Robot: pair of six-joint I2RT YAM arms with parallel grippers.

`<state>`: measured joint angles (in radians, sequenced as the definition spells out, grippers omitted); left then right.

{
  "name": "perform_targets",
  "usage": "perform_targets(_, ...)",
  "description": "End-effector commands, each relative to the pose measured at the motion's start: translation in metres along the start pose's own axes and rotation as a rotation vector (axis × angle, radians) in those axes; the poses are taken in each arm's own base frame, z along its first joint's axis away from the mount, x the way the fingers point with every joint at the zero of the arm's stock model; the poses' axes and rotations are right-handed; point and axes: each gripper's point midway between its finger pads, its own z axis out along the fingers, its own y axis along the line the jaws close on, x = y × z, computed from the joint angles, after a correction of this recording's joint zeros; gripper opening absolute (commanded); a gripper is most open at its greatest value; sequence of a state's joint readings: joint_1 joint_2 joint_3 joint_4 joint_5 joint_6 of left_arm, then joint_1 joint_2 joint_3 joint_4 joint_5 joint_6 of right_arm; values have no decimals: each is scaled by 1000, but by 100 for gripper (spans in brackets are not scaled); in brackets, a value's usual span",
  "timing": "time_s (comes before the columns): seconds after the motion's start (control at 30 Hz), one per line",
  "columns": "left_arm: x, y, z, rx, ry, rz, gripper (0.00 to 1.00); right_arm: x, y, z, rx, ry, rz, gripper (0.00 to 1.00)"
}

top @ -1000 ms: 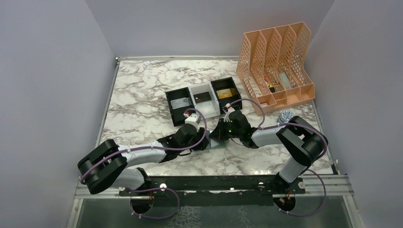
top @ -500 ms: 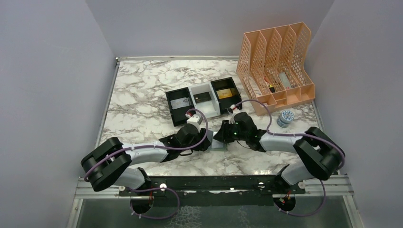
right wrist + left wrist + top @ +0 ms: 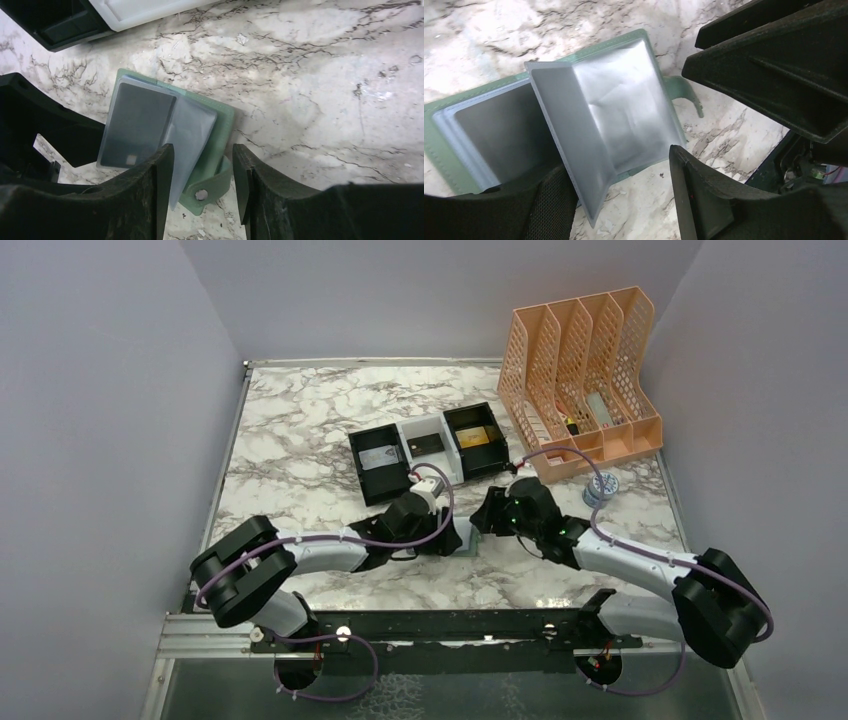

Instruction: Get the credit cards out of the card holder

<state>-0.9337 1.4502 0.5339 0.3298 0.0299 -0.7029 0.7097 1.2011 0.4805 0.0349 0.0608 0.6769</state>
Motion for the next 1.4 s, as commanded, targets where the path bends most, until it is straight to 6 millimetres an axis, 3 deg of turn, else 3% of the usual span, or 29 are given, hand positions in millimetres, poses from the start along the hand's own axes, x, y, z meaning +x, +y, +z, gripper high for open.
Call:
perform_targets(0.0, -7, -28, 8, 95, 11, 43, 65, -3, -23, -8, 86, -45, 38, 49)
perform_targets(0.27, 15, -51, 20, 143, 73, 88, 66, -8, -31, -13, 55, -58, 88, 50)
perform_targets(0.4, 8, -42, 10, 101, 15, 89, 66, -8, -22, -14, 4, -48, 74, 50)
perform_targets(0.6, -11, -26, -22, 35, -110, 81, 66, -11, 7, -14, -144, -18, 6, 47)
perform_targets(0.87, -23, 4, -47, -109, -173, 72, 66, -10, 33, -1, -271, 56, -72, 42)
perform_targets(1.07, -38, 4, -45, -119, -185, 54, 66, -2, -8, 27, -36, 93, -35, 38)
perform_targets(1.2, -57, -4, -35, -104, -191, 35, 66, 9, 0, 36, -119, 136, -110, 33)
perform_targets(1.23, -63, -1, -33, -106, -188, 171, 83, 14, -2, 40, -114, 163, -110, 32)
perform_targets(1.3, -71, -3, -22, -86, -176, 92, 86, 23, -10, 47, -78, 202, -104, 27)
perform_targets(1.37, -74, -5, -13, -81, -148, 79, 83, 30, -21, 49, -31, 219, -100, 22)
